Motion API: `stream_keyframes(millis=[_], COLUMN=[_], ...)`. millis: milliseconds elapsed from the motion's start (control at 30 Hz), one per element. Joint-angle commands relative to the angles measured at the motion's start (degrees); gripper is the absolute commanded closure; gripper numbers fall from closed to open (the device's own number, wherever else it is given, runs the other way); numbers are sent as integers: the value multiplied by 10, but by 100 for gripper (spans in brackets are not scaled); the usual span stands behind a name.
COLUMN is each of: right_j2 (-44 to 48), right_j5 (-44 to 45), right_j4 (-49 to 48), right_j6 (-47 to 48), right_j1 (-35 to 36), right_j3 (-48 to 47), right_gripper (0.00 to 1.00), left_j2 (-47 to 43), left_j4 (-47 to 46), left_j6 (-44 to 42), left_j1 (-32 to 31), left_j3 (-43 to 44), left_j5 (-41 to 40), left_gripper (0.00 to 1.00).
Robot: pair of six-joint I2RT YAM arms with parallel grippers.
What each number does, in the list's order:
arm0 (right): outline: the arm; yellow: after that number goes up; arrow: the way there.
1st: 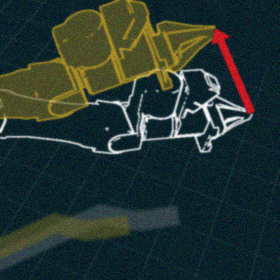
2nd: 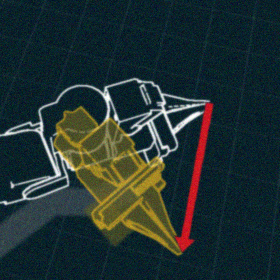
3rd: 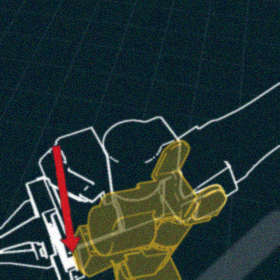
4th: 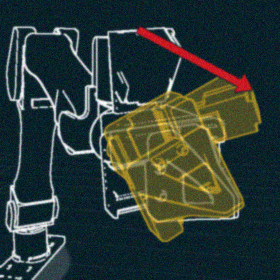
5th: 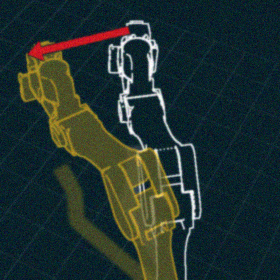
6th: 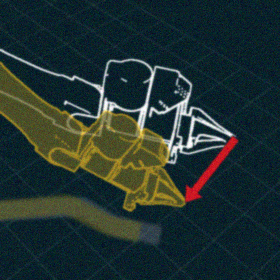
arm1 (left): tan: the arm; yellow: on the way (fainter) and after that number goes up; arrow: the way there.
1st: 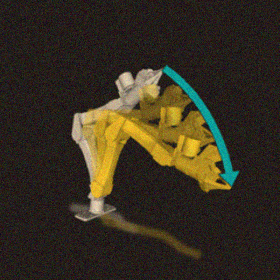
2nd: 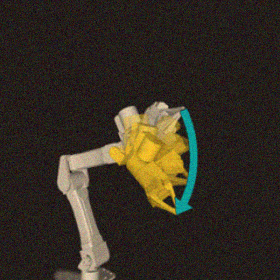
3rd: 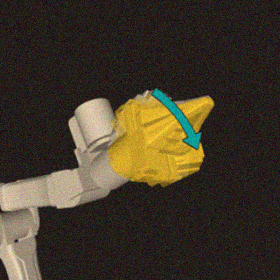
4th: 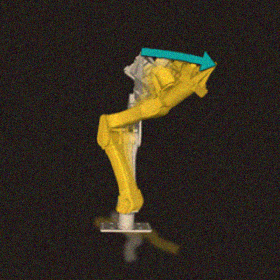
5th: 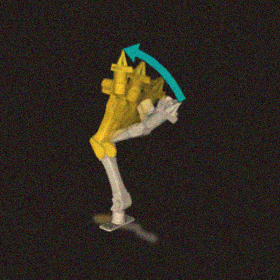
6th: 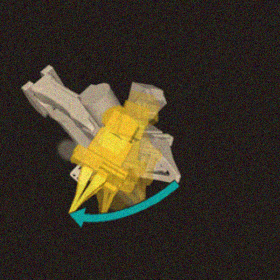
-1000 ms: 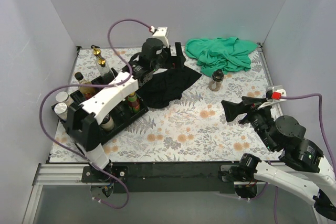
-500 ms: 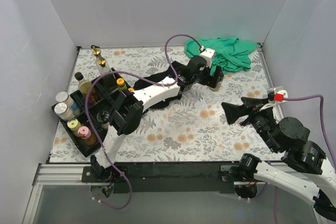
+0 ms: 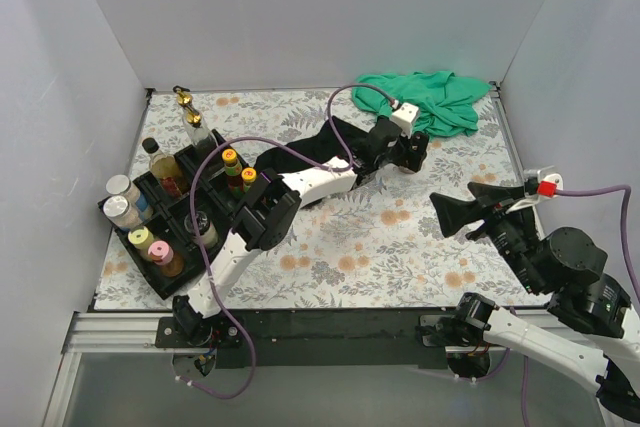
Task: Organize the condiment bottles
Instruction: Pick up the bottle from the center of the board.
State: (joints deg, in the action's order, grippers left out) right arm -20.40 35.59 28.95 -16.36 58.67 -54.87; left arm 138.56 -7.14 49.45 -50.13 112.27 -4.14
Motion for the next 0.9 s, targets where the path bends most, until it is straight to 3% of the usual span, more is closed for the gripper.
stream_keyframes(millis=[0, 433, 667, 800, 867], right_j2=[15, 10, 12, 12, 12], right_j5=[25, 53, 59, 60, 56], right_j4=[-18, -20, -20, -19, -20], right_j6=[17, 25, 25, 22, 22], right_j1=[3, 3, 4, 3, 3], right_j3=[-10, 1, 6, 12, 13], right_gripper=[1, 1, 1, 1, 1], left_j2=[17, 65, 57, 19, 1], left_j4=[-36, -85, -96, -118, -117], left_j6=[-22, -45, -43, -54, -57], left_j1=[-5, -5, -6, -6, -7], left_j3=[43, 79, 76, 25, -5], left_j5=[-12, -4, 2, -4, -17], left_gripper=[7, 10, 32, 58, 65])
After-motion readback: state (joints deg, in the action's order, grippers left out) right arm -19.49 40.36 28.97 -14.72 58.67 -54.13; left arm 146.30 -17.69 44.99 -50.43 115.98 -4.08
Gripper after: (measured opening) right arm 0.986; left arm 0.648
